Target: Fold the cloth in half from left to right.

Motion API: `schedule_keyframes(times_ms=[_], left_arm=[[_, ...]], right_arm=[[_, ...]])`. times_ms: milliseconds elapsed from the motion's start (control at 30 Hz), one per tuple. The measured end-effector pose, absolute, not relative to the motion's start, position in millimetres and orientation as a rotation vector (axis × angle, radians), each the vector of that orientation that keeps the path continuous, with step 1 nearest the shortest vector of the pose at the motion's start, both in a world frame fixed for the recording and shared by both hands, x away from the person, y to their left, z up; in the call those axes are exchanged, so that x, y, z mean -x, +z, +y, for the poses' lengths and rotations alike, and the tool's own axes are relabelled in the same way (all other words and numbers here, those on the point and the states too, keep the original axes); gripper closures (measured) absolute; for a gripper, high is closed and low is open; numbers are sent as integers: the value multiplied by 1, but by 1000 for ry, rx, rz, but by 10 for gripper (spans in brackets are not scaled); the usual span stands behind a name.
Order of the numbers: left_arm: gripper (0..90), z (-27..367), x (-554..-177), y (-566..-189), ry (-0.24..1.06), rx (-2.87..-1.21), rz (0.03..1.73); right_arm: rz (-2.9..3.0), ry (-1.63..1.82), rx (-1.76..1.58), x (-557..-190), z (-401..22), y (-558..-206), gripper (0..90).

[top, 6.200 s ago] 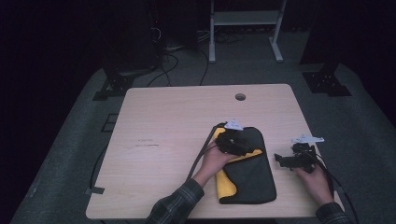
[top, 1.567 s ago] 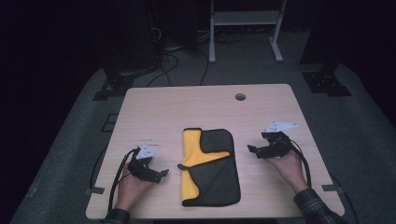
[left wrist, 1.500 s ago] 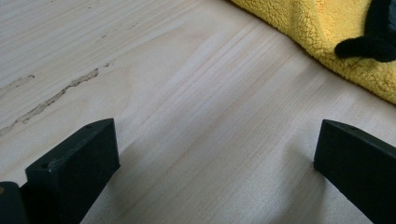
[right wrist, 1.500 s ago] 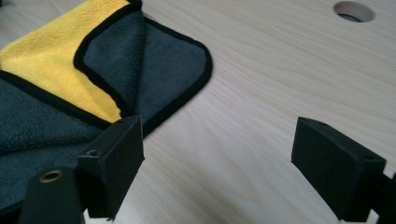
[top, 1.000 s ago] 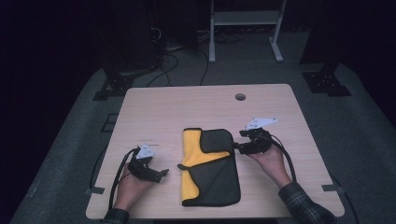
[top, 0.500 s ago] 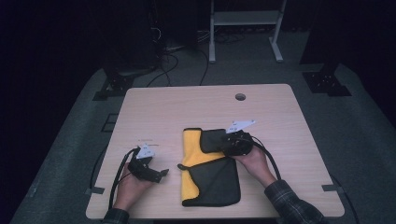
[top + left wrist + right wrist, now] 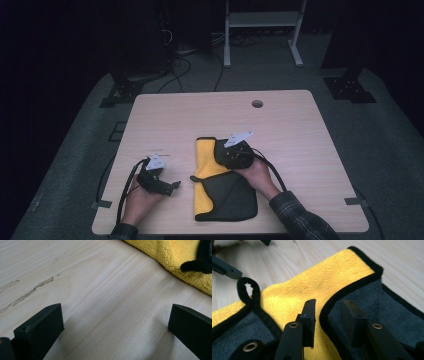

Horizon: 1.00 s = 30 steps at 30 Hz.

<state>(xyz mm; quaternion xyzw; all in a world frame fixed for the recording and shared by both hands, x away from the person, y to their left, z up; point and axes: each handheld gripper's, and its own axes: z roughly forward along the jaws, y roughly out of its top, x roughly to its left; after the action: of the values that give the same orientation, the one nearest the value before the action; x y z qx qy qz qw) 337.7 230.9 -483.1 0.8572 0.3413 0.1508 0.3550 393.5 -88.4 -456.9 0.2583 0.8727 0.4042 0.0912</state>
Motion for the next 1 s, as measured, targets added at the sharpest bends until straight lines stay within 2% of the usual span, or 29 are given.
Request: schedule_keyframes(times_ms=[167, 500, 1000], left_arm=[[0, 231, -338, -483, 390, -2217, 881], [0, 231, -338, -483, 390, -2216, 881], [0, 231, -338, -483, 390, -2215, 883]], right_arm=[[2625, 1160, -750, -396, -81, -467, 647], [2606, 1113, -729, -393, -79, -467, 849], [2435, 1267, -915, -419, -121, -436, 878]])
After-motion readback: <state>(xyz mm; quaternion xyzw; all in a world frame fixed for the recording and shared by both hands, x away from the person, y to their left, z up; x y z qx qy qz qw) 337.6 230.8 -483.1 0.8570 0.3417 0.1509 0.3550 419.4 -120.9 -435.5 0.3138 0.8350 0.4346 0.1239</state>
